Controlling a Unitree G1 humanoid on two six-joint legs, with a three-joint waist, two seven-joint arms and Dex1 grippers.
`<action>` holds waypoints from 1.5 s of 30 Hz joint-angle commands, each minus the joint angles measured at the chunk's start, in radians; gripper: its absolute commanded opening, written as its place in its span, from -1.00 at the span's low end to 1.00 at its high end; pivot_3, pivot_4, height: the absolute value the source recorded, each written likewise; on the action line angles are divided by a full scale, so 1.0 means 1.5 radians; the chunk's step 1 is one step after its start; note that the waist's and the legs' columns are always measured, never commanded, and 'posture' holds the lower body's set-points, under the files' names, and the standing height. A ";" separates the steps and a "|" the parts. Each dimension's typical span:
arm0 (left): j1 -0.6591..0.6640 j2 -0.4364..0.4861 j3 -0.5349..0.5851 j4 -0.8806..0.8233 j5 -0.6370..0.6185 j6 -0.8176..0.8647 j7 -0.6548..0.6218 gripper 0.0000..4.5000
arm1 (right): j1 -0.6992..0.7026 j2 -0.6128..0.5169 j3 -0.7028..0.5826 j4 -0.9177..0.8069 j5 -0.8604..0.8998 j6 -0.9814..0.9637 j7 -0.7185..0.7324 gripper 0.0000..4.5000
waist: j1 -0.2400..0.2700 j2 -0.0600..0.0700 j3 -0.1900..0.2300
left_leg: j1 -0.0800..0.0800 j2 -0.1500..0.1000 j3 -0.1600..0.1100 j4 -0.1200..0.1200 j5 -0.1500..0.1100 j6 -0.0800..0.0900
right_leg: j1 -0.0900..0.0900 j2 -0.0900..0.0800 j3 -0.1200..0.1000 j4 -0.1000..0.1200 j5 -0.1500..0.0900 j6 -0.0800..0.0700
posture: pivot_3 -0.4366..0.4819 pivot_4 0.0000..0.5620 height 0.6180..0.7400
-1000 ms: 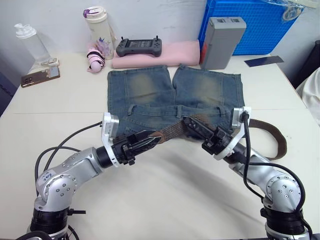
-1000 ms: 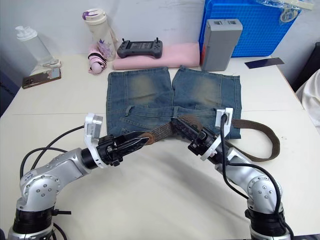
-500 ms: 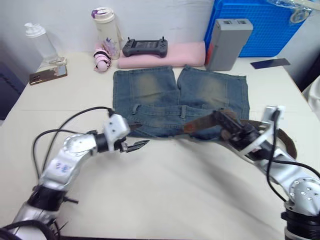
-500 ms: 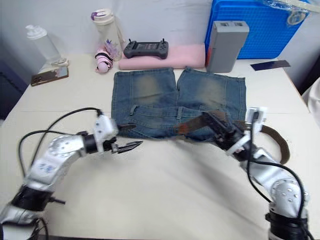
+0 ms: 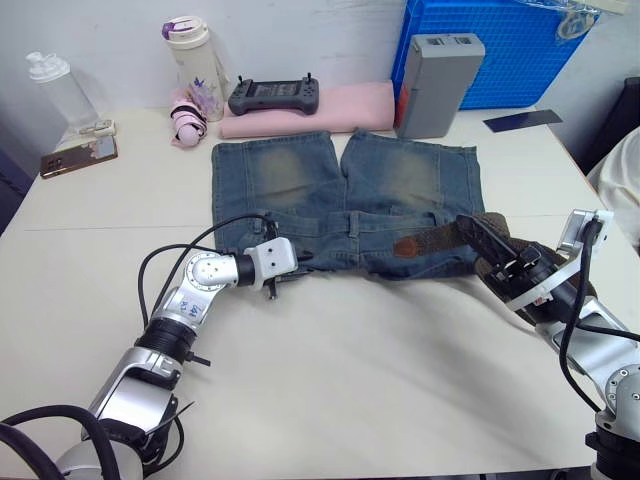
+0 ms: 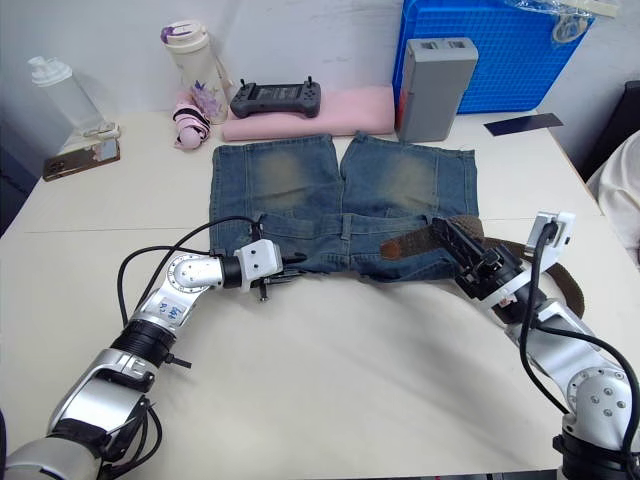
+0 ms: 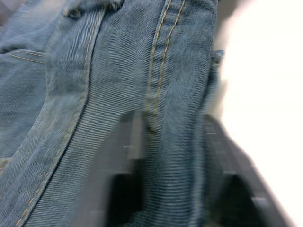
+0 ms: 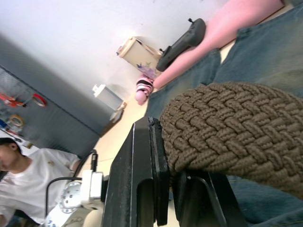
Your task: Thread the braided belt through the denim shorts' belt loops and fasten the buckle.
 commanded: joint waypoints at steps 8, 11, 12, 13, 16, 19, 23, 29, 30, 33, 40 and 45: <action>0.158 0.104 0.077 -0.178 -0.015 0.087 -0.015 -0.98 | -0.022 -0.017 -0.015 -0.027 -0.005 -0.011 0.008 -1.00 | -0.037 0.001 -0.003 | -0.007 -0.010 -0.014 0.001 0.010 0.007 | 0.009 -0.022 -0.030 0.007 -0.003 0.000 | -0.05 -0.47 -0.05; 0.250 0.157 0.124 -0.299 -0.037 0.129 -0.016 -0.98 | -0.026 -0.029 -0.024 -0.019 0.002 -0.005 0.007 -1.00 | -0.038 0.001 -0.003 | -0.007 -0.009 -0.013 -0.002 0.010 0.005 | 0.009 -0.020 -0.027 0.002 -0.003 0.000 | -0.05 -0.47 -0.05; 0.281 0.171 0.142 -0.343 -0.051 0.153 -0.015 -0.98 | -0.027 -0.033 -0.024 -0.016 0.005 -0.002 0.009 -1.00 | -0.038 0.001 -0.003 | -0.007 -0.007 -0.013 -0.002 0.009 0.004 | 0.008 -0.019 -0.026 0.002 -0.003 0.000 | -0.05 -0.47 -0.05; 0.322 0.188 0.166 -0.398 -0.071 0.183 -0.019 -0.98 | -0.029 -0.038 -0.024 -0.012 0.008 0.002 0.010 -1.00 | -0.038 0.001 -0.003 | -0.007 -0.006 -0.012 -0.003 0.009 0.003 | 0.008 -0.019 -0.026 0.002 -0.003 0.000 | -0.05 -0.47 -0.05; 0.415 0.218 0.223 -0.522 -0.113 0.257 -0.018 -0.98 | -0.033 -0.054 -0.019 0.005 0.009 0.017 0.014 -1.00 | -0.036 0.001 -0.003 | -0.008 -0.006 -0.010 -0.003 0.009 0.003 | 0.005 -0.017 -0.022 0.002 -0.003 0.000 | -0.05 -0.47 -0.05; 0.469 0.226 0.251 -0.580 -0.111 0.288 -0.002 -0.98 | -0.039 -0.061 -0.011 0.024 0.013 0.030 0.007 -1.00 | -0.030 0.002 -0.003 | -0.008 -0.006 -0.009 -0.002 0.009 0.003 | 0.004 -0.017 -0.020 0.002 -0.003 0.000 | -0.05 -0.47 -0.05; 0.506 0.216 0.271 -0.582 -0.104 0.282 0.014 -0.48 | -0.047 -0.056 0.002 0.040 0.010 0.042 0.001 -1.00 | -0.017 0.002 -0.003 | -0.008 -0.006 -0.005 -0.002 0.009 0.003 | 0.003 -0.016 -0.016 0.000 -0.003 0.001 | -0.05 -0.47 -0.05; 0.511 0.253 0.331 -0.605 -0.217 0.346 -0.075 0.50 | -0.062 -0.062 0.011 0.072 0.028 0.077 -0.027 -1.00 | -0.015 0.001 -0.003 | -0.008 -0.005 -0.003 -0.002 0.008 0.003 | 0.001 -0.016 -0.013 0.001 -0.003 0.001 | -0.05 -0.47 -0.05; 0.503 0.266 0.356 -0.617 -0.279 0.395 -0.099 0.50 | -0.068 -0.062 0.011 0.080 0.030 0.080 -0.031 -1.00 | -0.016 0.002 -0.003 | -0.008 -0.005 -0.002 -0.002 0.008 0.003 | 0.001 -0.016 -0.013 0.001 -0.003 0.001 | -0.05 -0.47 -0.05; 0.468 0.291 0.402 -0.639 -0.424 0.520 -0.137 0.50 | -0.081 -0.061 0.012 0.097 0.035 0.089 -0.042 -1.00 | -0.016 0.002 -0.003 | -0.009 -0.005 -0.002 -0.002 0.008 0.003 | 0.000 -0.016 -0.013 0.001 -0.003 0.001 | -0.05 -0.47 -0.05; 0.319 0.199 0.312 -0.615 -0.505 0.613 -0.103 0.50 | -0.115 -0.044 0.025 0.147 0.059 0.108 -0.083 -1.00 | -0.016 0.002 -0.003 | -0.008 -0.005 -0.001 -0.001 0.008 0.003 | 0.001 -0.015 -0.012 0.002 -0.002 0.001 | -0.05 -0.47 -0.05; 0.291 0.150 0.253 -0.580 -0.461 0.596 -0.103 0.50 | -0.125 -0.040 0.014 0.164 0.098 0.116 -0.106 -1.00 | -0.021 0.002 -0.003 | -0.008 -0.004 0.001 -0.001 0.008 0.004 | 0.000 -0.014 -0.010 0.004 -0.002 0.002 | -0.05 -0.47 -0.05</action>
